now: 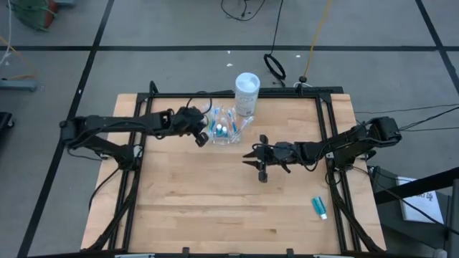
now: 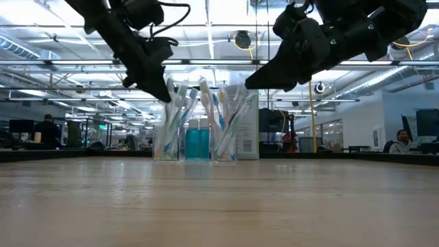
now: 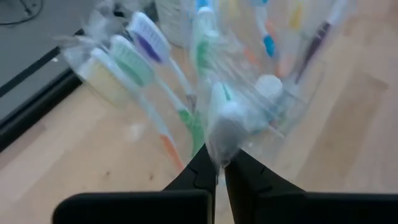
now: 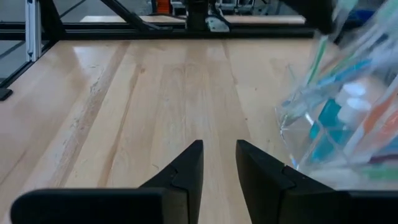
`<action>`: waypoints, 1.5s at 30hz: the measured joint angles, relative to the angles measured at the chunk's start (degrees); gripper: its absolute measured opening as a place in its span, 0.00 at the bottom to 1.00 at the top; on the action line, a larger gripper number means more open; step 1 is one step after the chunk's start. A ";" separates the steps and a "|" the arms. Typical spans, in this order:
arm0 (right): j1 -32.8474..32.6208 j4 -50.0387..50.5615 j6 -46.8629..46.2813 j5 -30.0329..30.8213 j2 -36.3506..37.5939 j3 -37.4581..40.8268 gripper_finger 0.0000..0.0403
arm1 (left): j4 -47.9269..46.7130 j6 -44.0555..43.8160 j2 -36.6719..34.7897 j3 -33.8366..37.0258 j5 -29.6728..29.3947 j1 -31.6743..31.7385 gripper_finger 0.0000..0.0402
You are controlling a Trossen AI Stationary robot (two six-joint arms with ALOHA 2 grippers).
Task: Pick & Place toothbrushing station
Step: Put the green toothbrush into the transparent organizer, then put the blue mouthwash into the transparent organizer
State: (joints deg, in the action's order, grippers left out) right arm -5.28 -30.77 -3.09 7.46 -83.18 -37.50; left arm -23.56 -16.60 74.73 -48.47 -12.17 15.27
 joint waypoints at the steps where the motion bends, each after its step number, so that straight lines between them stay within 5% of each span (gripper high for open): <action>1: 0.00 0.42 -1.15 0.00 0.00 0.00 0.21 | 0.60 -0.13 0.28 0.00 -0.39 0.27 0.05; 12: -0.08 17.32 -9.13 -0.45 1.93 -0.02 0.30 | -2.50 2.54 0.60 0.28 -1.31 1.01 0.34; 16: -0.17 31.12 -15.57 -7.74 7.99 -0.02 0.35 | -3.34 2.75 -0.22 0.28 -1.31 0.28 0.41; 25: -7.74 63.88 -48.94 -24.64 18.45 -0.07 0.36 | -7.84 3.38 -8.92 0.26 -1.49 -0.57 0.45; 30: -13.29 77.10 -71.06 -35.91 19.08 -0.04 0.34 | -7.79 3.91 -15.03 0.24 -6.36 -0.51 0.45; 45: -27.66 78.15 -96.91 -37.73 18.34 -0.04 0.32 | -3.24 6.45 -18.03 0.26 -7.98 -0.57 0.45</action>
State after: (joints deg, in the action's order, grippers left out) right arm -32.94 47.38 -100.00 -30.26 -64.84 -37.54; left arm -26.80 -10.16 56.71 -48.21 -20.14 14.70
